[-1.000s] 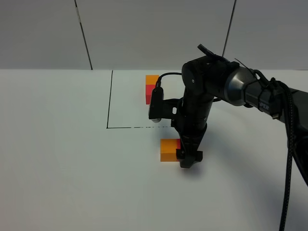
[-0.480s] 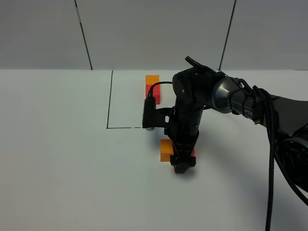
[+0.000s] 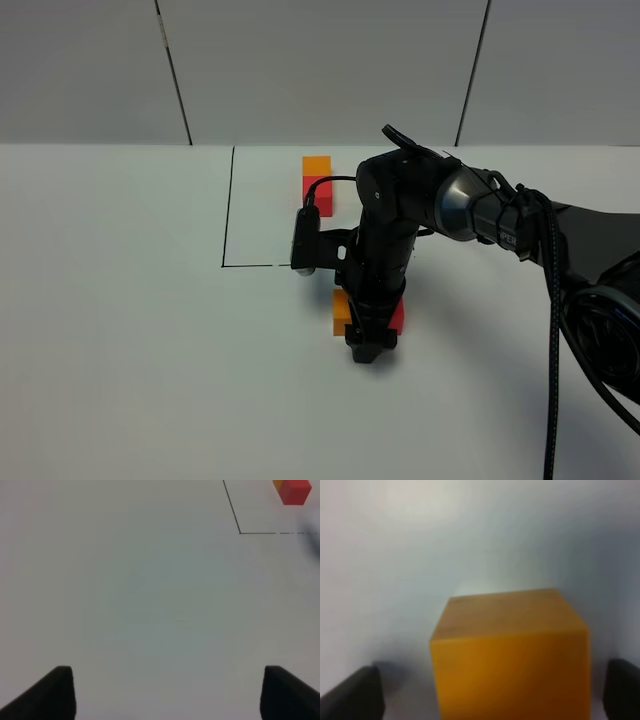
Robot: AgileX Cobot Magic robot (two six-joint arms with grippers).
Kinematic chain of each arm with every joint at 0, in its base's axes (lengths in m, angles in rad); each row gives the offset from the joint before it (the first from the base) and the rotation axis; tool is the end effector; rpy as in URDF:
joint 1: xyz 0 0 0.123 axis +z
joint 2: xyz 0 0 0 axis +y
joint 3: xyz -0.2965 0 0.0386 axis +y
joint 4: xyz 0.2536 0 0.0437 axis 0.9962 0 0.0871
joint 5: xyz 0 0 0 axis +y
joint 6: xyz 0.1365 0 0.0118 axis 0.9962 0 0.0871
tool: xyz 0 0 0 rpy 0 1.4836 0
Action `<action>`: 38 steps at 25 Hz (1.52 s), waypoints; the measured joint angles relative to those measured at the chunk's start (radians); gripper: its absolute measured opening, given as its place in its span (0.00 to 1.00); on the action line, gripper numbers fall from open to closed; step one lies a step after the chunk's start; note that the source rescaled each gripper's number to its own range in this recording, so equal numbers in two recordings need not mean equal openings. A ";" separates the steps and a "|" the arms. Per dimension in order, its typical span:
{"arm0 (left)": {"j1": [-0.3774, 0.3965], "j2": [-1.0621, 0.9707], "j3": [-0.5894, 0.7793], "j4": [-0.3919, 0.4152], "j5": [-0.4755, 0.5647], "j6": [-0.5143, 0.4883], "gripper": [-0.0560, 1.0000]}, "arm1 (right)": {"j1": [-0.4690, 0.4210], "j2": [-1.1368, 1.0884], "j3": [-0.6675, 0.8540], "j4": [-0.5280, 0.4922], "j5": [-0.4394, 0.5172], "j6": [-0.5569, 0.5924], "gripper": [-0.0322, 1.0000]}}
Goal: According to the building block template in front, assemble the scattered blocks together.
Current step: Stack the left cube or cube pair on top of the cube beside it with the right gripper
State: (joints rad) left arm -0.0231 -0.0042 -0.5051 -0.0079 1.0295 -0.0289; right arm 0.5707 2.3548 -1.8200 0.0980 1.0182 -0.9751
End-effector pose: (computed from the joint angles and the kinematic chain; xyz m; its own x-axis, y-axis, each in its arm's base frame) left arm 0.0277 -0.0016 0.2645 -0.4202 -0.0233 -0.9071 0.0154 0.9993 -0.0328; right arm 0.4075 0.2752 0.0783 -0.0691 -0.9890 -0.1305 -0.9966 0.0743 -0.0354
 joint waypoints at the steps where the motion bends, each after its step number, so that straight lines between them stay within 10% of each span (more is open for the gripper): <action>1: 0.000 0.000 0.000 0.000 0.000 0.000 0.73 | 0.001 0.002 0.000 -0.001 0.000 0.000 0.77; 19: 0.000 0.000 0.000 0.000 0.000 0.000 0.73 | 0.003 0.009 -0.007 0.003 0.005 0.003 0.74; 24: 0.000 0.000 0.000 0.000 0.000 0.000 0.73 | 0.003 0.009 -0.007 0.004 0.007 0.002 0.52; 30: 0.000 0.000 0.000 0.000 0.000 0.000 0.73 | 0.003 0.009 -0.008 0.011 0.045 0.002 0.04; 38: 0.000 0.000 0.000 0.000 0.000 0.001 0.73 | 0.004 0.001 -0.008 0.035 0.092 0.143 0.04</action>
State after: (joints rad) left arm -0.0231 -0.0042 -0.5051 -0.0079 1.0295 -0.0280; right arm 0.5751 2.3560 -1.8281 0.1330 1.1101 -0.8324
